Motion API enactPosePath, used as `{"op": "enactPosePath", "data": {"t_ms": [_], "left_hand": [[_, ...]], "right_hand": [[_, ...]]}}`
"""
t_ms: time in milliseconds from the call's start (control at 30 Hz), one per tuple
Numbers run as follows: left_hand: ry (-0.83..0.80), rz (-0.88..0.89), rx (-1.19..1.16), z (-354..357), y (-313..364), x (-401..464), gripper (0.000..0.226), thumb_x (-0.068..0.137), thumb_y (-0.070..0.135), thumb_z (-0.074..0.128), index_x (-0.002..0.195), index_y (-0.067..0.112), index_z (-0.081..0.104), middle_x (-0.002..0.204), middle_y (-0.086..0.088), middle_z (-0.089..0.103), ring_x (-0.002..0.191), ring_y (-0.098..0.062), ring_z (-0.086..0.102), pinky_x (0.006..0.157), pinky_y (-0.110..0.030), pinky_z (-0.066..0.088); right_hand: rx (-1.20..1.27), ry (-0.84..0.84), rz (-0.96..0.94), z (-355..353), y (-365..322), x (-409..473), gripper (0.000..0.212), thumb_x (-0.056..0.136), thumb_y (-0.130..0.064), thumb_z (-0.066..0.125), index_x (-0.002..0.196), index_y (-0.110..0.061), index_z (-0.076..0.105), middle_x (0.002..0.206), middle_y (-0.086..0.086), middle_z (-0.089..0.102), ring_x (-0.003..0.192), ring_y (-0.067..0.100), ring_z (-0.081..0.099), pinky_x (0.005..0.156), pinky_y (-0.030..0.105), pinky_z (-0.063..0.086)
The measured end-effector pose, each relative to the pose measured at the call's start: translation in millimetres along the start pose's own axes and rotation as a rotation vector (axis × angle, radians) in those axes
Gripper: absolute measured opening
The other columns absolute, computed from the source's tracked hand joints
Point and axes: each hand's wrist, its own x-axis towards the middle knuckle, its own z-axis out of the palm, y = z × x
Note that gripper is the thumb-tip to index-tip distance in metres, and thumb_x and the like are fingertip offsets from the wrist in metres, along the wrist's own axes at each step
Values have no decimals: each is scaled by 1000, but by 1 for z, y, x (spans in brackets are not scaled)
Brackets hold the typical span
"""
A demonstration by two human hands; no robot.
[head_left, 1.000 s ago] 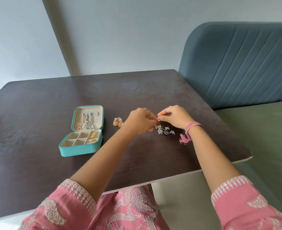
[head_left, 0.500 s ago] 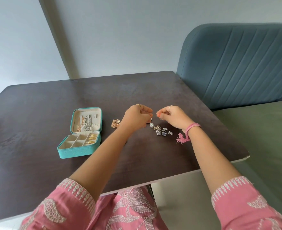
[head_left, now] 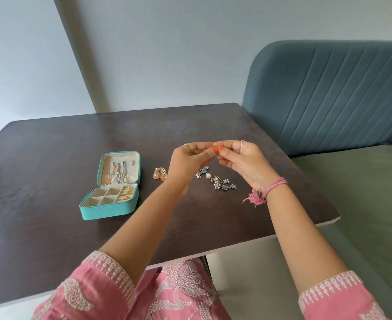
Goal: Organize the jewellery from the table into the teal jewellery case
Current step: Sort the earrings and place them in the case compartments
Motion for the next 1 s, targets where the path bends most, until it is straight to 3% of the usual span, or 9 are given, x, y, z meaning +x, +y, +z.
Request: {"op": "enactPosePath", "data": {"t_ms": [133,267,433,567,733,900,1000], "left_hand": [[14,-43,-91,-5,-2,0,10,85,8,69,95,10,72,84,-6,70,79,-15,62,80,-27,52],[57,-34,-130,-10,0,-3,8,86,8,68,90,15,69,80,-1,68,77,-12,62,72,-22,52],[84,12,-69,-20,2,-8,9,86,16,69,92,23,68,93,0,73,92,-11,66,82,-27,48],[91,23,-41,-27,5,-10,11,86,18,69,95,22,67,94,4,74,92,-6,67,80,-25,47],[95,21,-16,-32,5,-12,10,87,14,67,93,22,65,88,6,72,86,-6,64,75,-25,44],[64,-8,14,-34,4,-13,14,86,16,67,96,25,68,85,8,70,86,-7,61,77,-25,45],[34,-16,51,-35,2,-13,17,87,16,67,102,23,69,81,12,70,84,-4,62,77,-23,45]], "right_hand": [[-115,-56,-44,1,-3,-4,23,92,-3,58,108,-15,69,105,3,71,92,11,68,84,27,55],[-228,-44,-64,3,-2,-5,24,91,-7,61,109,-22,67,104,-4,72,92,8,68,85,24,54],[-922,54,-31,-1,19,-3,8,84,-29,69,91,-32,72,84,-16,68,87,6,64,91,34,50],[-1172,37,-3,7,24,-5,10,86,-38,62,87,-32,69,80,-16,61,91,11,58,84,33,36],[-1234,15,16,11,26,-1,13,88,-34,58,86,-30,71,70,-16,54,90,14,58,80,33,30],[-1250,-41,36,11,27,3,18,93,-27,51,87,-31,67,90,-15,52,100,16,55,86,37,33],[-1047,20,2,1,20,5,15,92,-24,53,86,-31,66,85,-15,54,89,12,53,84,32,41]]}}
